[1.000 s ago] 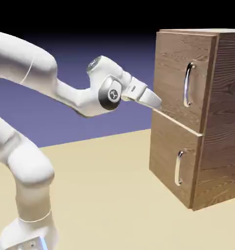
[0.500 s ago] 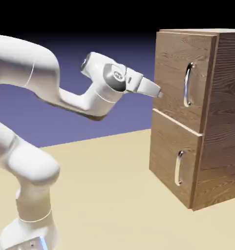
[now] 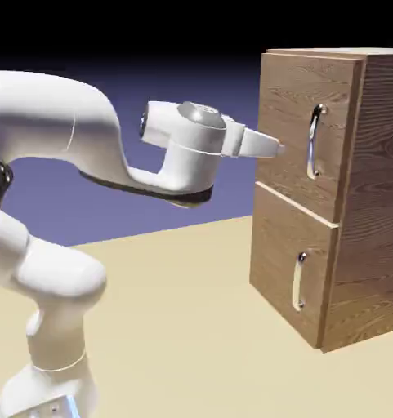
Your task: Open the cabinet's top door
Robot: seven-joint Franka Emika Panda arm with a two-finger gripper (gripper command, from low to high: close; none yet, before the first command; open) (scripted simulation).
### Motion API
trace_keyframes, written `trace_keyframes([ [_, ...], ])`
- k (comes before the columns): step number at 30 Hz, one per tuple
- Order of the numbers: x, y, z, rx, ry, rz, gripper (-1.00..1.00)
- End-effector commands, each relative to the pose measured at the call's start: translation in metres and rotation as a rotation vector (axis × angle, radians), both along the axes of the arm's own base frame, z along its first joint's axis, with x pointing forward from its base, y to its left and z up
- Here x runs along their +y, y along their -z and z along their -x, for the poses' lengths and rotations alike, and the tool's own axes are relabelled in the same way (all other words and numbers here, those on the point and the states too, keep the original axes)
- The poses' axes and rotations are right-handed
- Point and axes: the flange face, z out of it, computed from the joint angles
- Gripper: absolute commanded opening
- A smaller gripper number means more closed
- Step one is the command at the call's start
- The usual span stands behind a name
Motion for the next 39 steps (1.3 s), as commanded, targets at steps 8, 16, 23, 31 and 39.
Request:
trace_keyframes([
  [8, -0.023, 0.008, -0.016, -0.120, -0.010, -0.037, 0.00],
  [16, -0.044, 0.019, -0.034, -0.216, -0.035, -0.074, 0.00],
  [23, -0.041, 0.019, -0.084, -0.216, -0.035, -0.074, -1.00],
  [31, -0.021, 0.019, -0.046, -0.220, 0.099, -0.059, -1.00],
  [39, 0.004, 0.019, -0.012, -0.224, 0.234, -0.044, -1.00],
])
